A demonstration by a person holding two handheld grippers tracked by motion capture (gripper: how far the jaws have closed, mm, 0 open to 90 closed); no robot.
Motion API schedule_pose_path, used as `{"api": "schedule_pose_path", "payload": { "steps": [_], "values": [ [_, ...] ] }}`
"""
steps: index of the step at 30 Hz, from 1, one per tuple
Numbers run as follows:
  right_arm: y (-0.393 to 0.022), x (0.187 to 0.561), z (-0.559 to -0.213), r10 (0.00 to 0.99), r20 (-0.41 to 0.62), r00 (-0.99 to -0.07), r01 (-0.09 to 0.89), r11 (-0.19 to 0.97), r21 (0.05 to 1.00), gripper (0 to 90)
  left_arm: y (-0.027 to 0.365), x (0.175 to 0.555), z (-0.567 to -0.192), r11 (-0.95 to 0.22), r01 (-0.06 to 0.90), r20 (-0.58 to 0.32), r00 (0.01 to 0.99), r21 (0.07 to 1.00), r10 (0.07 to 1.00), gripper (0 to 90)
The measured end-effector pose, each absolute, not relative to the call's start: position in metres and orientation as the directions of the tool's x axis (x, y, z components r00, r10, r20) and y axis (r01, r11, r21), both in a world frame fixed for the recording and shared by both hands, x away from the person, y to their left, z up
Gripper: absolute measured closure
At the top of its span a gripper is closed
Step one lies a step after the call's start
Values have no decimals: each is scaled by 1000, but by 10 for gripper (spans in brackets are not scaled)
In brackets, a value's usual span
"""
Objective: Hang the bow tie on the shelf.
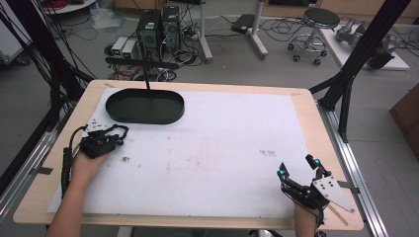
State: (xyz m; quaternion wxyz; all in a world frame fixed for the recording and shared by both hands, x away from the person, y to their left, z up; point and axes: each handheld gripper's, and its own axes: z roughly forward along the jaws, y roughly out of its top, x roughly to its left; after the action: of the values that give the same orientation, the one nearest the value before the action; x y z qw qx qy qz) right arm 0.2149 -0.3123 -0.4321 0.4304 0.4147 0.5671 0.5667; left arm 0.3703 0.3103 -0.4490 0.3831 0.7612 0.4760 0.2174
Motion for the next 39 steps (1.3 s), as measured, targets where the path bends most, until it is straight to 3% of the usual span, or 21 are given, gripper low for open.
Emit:
{"api": "schedule_pose_path", "payload": {
  "steps": [5,14,27,39],
  "values": [
    [-312,215,-432,958,-20,-287,-18,16,1000,109,310,369,-448,-264,558,-31,463,786,886,884],
    [-311,216,-433,957,-21,-289,-14,18,1000,109,309,358,-436,-251,463,-1,479,850,878,891],
    [-310,217,-434,955,-29,-296,-6,29,1000,108,313,334,-399,-107,181,14,454,978,891,895],
    [-310,217,-435,954,-30,-299,-1,31,1000,109,308,329,-374,-32,23,20,405,999,914,896]
  ]
}}
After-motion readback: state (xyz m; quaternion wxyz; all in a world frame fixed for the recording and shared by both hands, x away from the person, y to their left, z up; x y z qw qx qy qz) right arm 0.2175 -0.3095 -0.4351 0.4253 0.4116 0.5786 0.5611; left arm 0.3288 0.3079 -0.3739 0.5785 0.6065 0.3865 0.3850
